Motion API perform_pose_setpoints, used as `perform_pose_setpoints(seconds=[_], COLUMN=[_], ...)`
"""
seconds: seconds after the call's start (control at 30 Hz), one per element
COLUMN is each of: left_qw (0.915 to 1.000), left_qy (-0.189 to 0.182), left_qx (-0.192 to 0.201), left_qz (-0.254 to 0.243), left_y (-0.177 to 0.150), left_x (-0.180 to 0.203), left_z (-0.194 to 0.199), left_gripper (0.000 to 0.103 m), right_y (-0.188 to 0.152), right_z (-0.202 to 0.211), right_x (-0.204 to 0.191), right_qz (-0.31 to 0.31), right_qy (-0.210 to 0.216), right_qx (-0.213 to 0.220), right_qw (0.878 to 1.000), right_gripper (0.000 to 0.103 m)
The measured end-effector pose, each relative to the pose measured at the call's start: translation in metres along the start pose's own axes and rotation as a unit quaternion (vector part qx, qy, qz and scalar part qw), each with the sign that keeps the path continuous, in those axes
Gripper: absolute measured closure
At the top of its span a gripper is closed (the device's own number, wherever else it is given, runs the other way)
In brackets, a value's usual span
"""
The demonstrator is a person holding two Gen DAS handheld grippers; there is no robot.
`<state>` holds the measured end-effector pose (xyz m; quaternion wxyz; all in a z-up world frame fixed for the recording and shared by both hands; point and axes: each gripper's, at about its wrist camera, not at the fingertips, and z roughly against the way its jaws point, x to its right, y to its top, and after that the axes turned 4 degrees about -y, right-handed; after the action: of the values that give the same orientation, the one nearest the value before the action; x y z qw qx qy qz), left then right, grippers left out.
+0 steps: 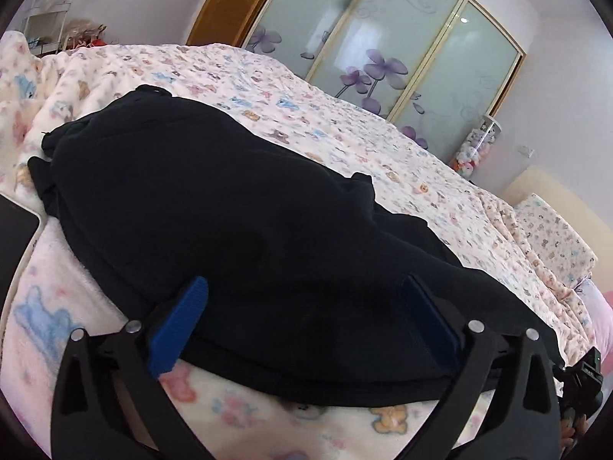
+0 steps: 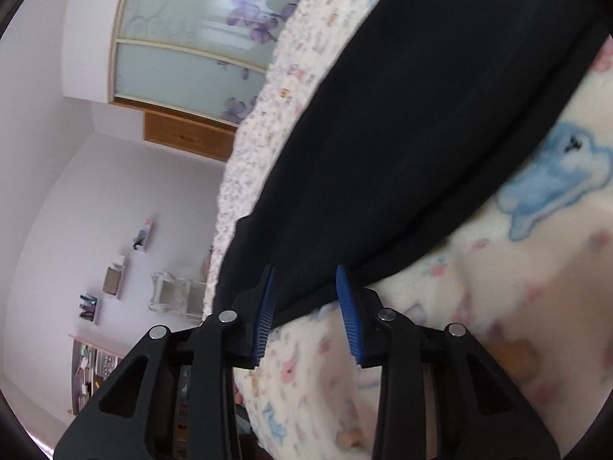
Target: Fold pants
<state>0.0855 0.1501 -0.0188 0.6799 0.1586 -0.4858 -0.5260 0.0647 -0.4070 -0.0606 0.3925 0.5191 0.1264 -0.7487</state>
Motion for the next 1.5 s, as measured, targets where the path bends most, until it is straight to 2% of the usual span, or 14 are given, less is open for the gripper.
perform_pose_setpoints(seconds=[0.17,0.43,0.6,0.67,0.7,0.73,0.83,0.93,1.0,1.1,1.2,1.27,1.37,1.5], left_qw=[0.9992,0.9993,0.9994,0.9994,0.9994,0.9994,0.9992,0.9988,0.9985,0.9984,0.9992,0.9996,0.9999,1.0000], left_qy=[-0.028,-0.026,-0.025,-0.024,-0.024,-0.024,-0.028,-0.038,-0.044,-0.044,-0.031,-0.021,-0.008,-0.003], left_qx=[0.014,0.013,0.014,0.014,0.014,0.014,0.015,0.016,0.018,0.019,0.013,0.009,0.004,0.001], left_qz=[0.026,0.023,0.022,0.021,0.021,0.021,0.023,0.027,0.028,0.029,0.020,0.013,0.004,0.000], left_y=[0.000,-0.001,-0.001,-0.001,-0.001,-0.001,-0.001,-0.002,-0.002,-0.002,-0.002,-0.002,-0.002,-0.003], left_x=[-0.007,-0.005,-0.006,-0.006,-0.006,-0.006,-0.007,-0.009,-0.009,-0.008,-0.005,-0.002,0.001,0.002], left_z=[0.000,-0.001,-0.001,-0.001,-0.001,-0.001,-0.001,0.000,0.001,0.001,-0.002,-0.003,-0.006,-0.007], left_gripper=[0.002,0.002,0.002,0.002,0.002,0.002,0.002,0.002,0.002,0.002,0.002,0.002,0.002,0.002], right_y=[0.002,0.002,0.001,0.002,0.002,0.002,-0.002,-0.009,-0.013,-0.015,-0.010,-0.006,0.002,0.014], right_z=[0.009,-0.005,-0.003,-0.001,-0.002,-0.002,0.007,0.025,0.031,0.018,0.007,0.009,0.023,0.072], right_x=[0.006,0.010,0.009,0.005,0.005,0.004,0.005,-0.004,-0.003,0.018,0.013,0.005,0.007,0.021], right_qz=[-0.012,-0.078,-0.087,-0.067,-0.059,-0.051,-0.047,-0.021,-0.016,-0.041,-0.002,0.012,-0.010,-0.047], right_qy=[-0.007,-0.052,-0.065,-0.080,-0.088,-0.098,-0.060,-0.035,-0.036,-0.084,-0.126,-0.134,-0.117,-0.103], right_qx=[0.000,0.000,0.039,0.066,0.070,0.078,0.106,0.140,0.150,0.125,0.106,0.089,0.068,0.121], right_qw=[1.000,0.996,0.993,0.992,0.992,0.991,0.991,0.989,0.988,0.988,0.986,0.987,0.991,0.986], right_gripper=[0.070,0.078,0.078,0.079,0.084,0.097,0.099,0.099,0.099,0.099,0.100,0.096,0.090,0.076])
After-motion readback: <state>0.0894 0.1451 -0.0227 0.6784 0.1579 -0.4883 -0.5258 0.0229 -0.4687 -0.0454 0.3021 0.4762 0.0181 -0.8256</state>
